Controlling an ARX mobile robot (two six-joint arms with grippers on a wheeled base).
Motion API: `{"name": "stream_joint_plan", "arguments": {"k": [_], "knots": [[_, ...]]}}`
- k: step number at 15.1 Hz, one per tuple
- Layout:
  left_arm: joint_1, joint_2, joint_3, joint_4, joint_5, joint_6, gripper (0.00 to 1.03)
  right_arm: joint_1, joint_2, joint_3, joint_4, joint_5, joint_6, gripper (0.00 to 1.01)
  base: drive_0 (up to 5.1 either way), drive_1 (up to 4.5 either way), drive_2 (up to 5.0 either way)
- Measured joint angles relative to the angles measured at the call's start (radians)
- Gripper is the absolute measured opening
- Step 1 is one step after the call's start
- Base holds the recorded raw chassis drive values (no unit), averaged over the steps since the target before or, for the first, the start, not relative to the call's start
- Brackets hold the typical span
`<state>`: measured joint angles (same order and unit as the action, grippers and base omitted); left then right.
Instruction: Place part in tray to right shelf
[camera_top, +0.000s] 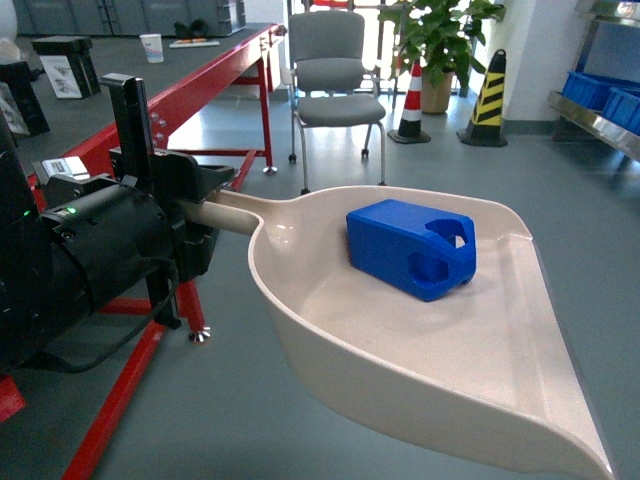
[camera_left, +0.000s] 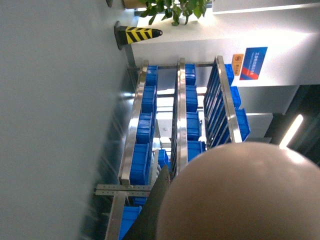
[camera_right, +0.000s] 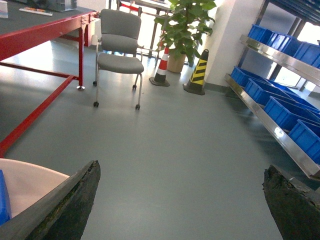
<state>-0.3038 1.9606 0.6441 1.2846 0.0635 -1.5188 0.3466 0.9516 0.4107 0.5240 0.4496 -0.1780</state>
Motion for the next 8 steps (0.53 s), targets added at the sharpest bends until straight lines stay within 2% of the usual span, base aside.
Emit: {"name": "stream_joint_plan", "arguments": {"k": [8], "knots": [[0.0, 0.0, 0.0, -0.003, 0.0, 0.001, 0.12, 0.0, 0.002, 0.0, -0.003, -0.001, 0.0, 0.98, 0.1, 4.37, -4.2]]}}
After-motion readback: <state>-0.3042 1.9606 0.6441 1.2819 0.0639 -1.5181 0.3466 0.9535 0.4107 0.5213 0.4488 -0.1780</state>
